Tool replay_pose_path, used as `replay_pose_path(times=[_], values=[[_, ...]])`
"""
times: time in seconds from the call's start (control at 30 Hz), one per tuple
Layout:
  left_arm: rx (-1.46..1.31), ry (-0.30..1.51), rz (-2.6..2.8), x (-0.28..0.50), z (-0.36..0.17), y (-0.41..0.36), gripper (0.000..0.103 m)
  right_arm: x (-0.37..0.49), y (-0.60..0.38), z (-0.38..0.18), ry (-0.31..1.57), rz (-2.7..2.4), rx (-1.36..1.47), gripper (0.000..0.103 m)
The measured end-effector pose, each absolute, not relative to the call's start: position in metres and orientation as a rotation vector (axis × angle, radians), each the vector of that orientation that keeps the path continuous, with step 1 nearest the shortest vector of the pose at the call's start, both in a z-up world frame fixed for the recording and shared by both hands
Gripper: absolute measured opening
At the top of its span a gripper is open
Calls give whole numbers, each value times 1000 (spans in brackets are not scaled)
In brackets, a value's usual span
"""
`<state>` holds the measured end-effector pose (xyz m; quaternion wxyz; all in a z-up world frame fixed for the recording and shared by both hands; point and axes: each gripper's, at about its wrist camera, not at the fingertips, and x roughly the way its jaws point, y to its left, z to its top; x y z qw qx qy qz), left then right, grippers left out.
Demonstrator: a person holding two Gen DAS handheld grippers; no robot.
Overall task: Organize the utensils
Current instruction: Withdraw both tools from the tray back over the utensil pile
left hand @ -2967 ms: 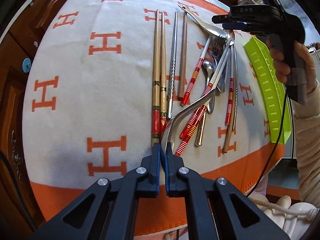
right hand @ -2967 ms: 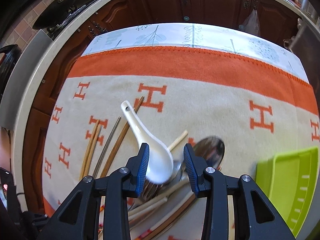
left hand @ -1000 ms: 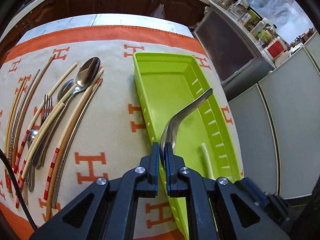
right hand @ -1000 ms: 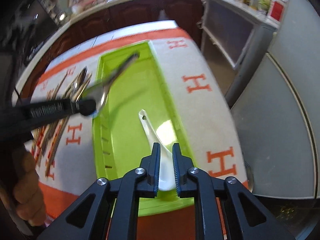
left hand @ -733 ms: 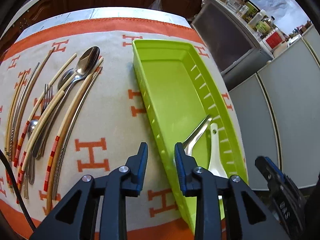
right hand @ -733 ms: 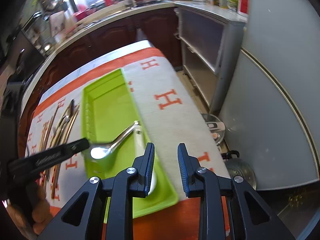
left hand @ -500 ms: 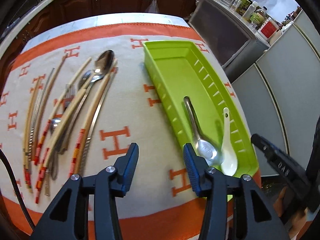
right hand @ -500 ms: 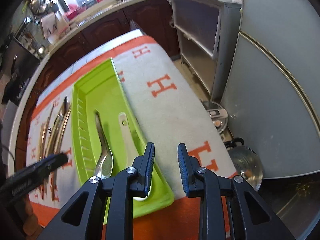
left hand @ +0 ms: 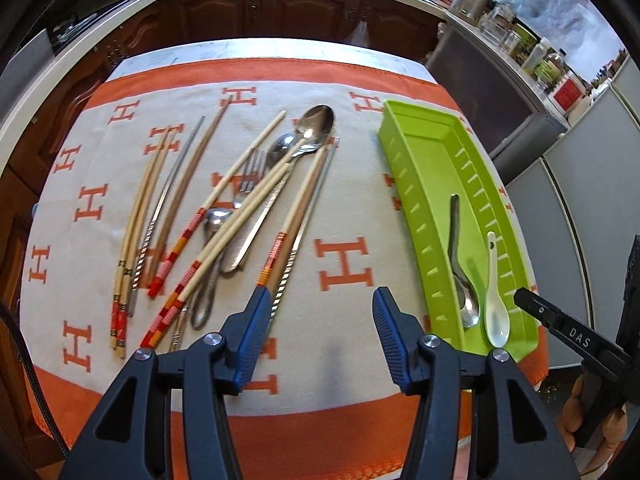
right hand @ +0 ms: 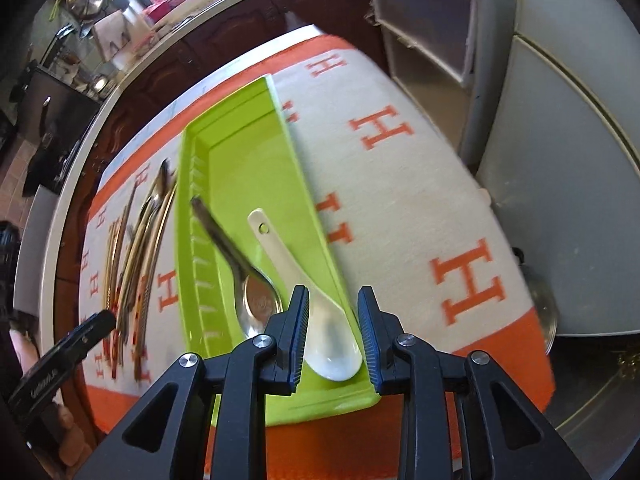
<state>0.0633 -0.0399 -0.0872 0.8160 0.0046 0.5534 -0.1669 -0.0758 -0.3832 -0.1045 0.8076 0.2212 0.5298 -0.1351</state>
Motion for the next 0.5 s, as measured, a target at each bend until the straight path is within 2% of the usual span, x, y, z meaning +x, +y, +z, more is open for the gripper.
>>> replay_pose_path(times=[0.33,0.4,0.5], values=[[66,1076,-243,53,-80,-4,71,-75,-354,-103,1162,-249,483,26],[66,1047,-222,52,-77,3,79,-74,-353,-102,1166,-260,493,28],[76,994,-174,49,-71,17,82,-73,-353,-98,1145,-302,505,29]])
